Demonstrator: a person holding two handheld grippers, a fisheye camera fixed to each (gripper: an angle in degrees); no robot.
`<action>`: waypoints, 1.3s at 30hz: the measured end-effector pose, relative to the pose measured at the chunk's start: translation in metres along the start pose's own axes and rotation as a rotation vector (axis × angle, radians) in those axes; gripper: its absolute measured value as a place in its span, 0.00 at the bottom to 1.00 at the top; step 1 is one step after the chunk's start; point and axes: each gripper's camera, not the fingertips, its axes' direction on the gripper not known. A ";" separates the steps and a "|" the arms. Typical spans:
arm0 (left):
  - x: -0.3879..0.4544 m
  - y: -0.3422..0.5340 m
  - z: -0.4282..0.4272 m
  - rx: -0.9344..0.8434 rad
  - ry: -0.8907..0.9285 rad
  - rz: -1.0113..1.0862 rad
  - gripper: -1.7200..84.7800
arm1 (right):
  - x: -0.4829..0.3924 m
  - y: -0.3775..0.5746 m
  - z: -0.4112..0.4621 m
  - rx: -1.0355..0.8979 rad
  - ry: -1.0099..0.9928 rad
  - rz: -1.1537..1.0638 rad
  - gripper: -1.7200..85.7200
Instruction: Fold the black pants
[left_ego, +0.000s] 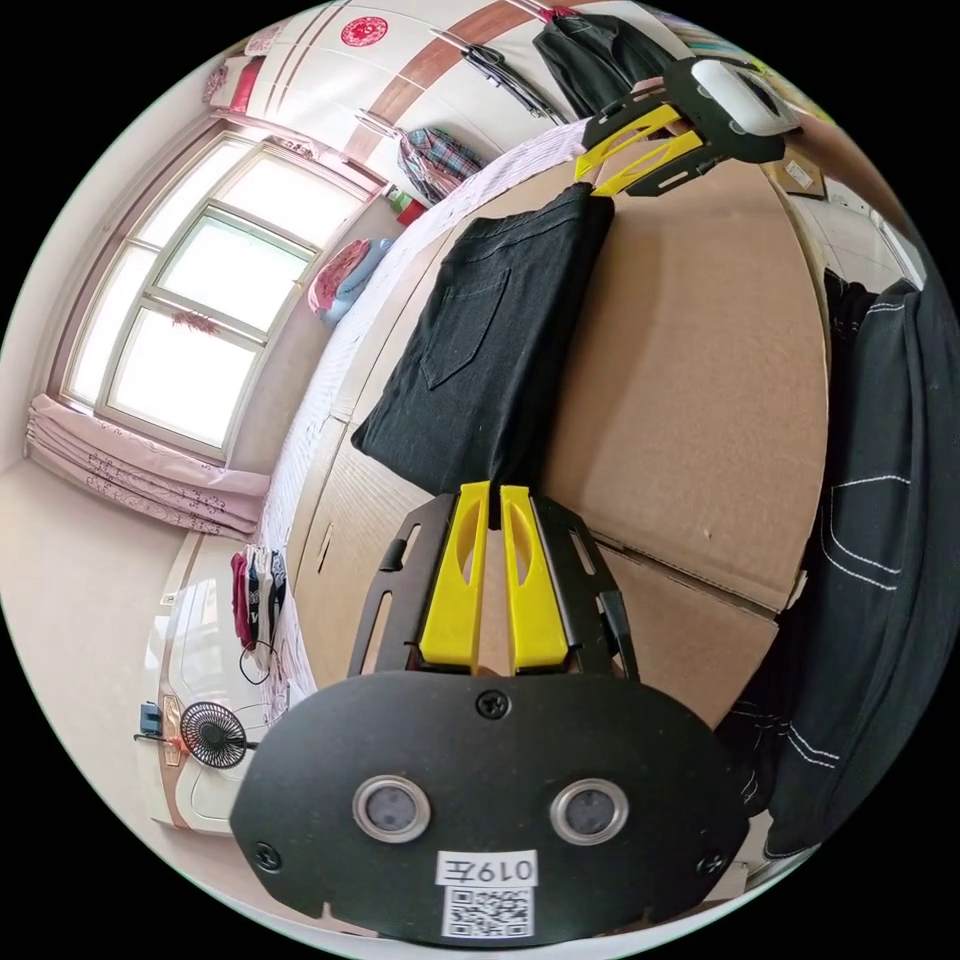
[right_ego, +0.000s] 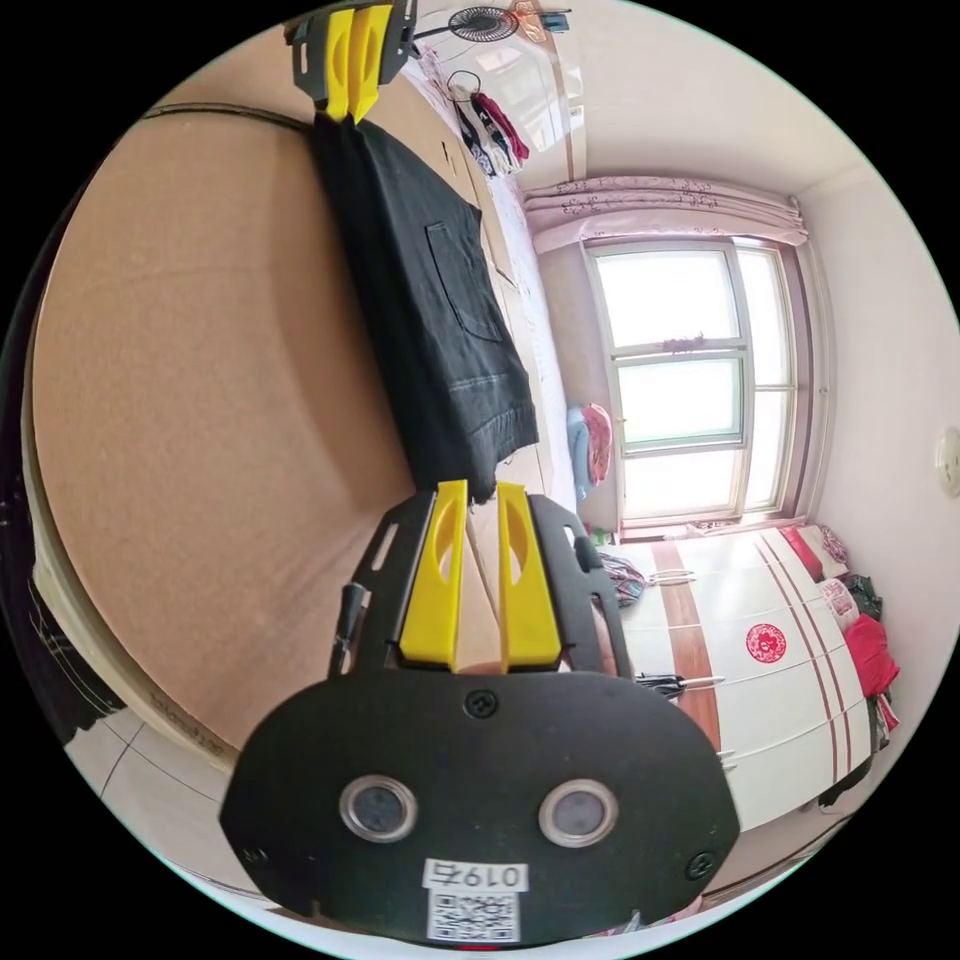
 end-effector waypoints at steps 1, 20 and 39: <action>-0.002 0.000 0.002 0.000 0.000 -0.001 0.02 | 0.007 -0.003 0.007 0.002 0.000 -0.005 0.08; -0.117 0.038 0.055 0.107 0.163 -0.077 0.03 | 0.128 0.014 0.102 -0.011 -0.126 0.184 0.01; -0.460 0.000 0.319 0.404 0.578 -0.373 0.10 | 0.440 -0.118 0.378 0.305 -0.921 0.462 0.01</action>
